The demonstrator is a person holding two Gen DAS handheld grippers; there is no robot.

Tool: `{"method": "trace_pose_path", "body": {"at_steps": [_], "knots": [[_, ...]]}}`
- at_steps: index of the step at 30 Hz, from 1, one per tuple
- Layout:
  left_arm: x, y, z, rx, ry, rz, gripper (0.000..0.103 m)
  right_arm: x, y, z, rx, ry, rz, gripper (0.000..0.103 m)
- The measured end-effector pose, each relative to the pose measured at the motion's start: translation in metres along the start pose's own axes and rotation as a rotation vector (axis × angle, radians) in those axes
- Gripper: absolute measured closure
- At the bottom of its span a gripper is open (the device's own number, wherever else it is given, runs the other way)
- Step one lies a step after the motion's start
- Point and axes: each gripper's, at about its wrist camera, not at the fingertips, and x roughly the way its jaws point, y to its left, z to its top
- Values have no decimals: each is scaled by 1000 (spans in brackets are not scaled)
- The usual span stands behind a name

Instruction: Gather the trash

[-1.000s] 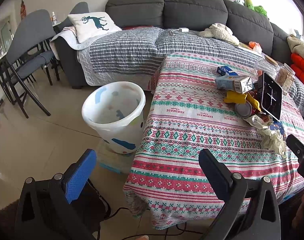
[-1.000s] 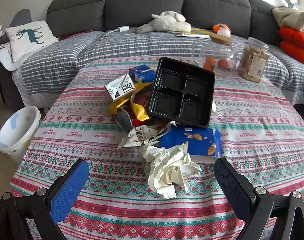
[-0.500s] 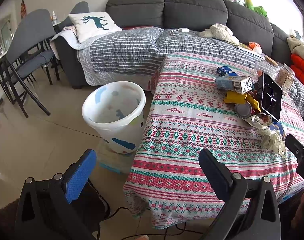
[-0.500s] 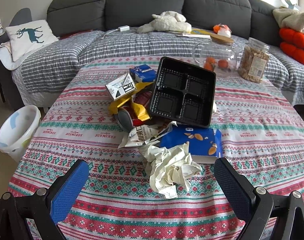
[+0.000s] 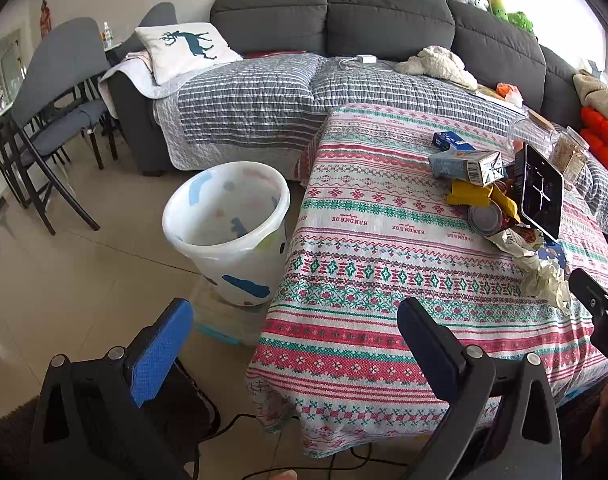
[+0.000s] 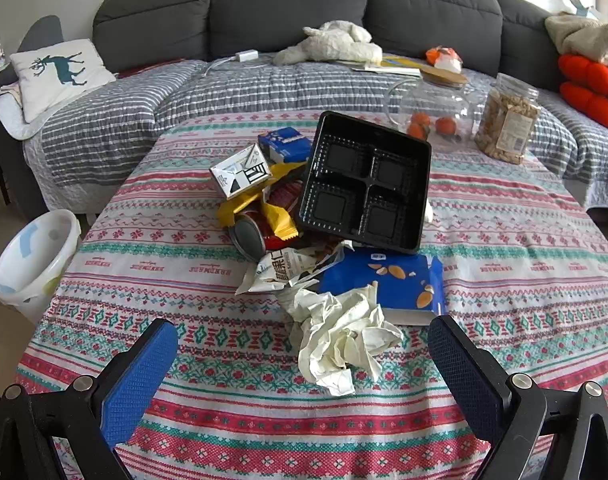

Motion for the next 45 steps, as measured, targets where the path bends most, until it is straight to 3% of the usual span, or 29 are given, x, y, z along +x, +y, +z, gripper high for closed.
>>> {"method": "trace_pose_path", "body": {"at_steps": [45], "knots": [[0,-2,0,5,20,-22,0,2,-3,0,22,17,7,0]]}}
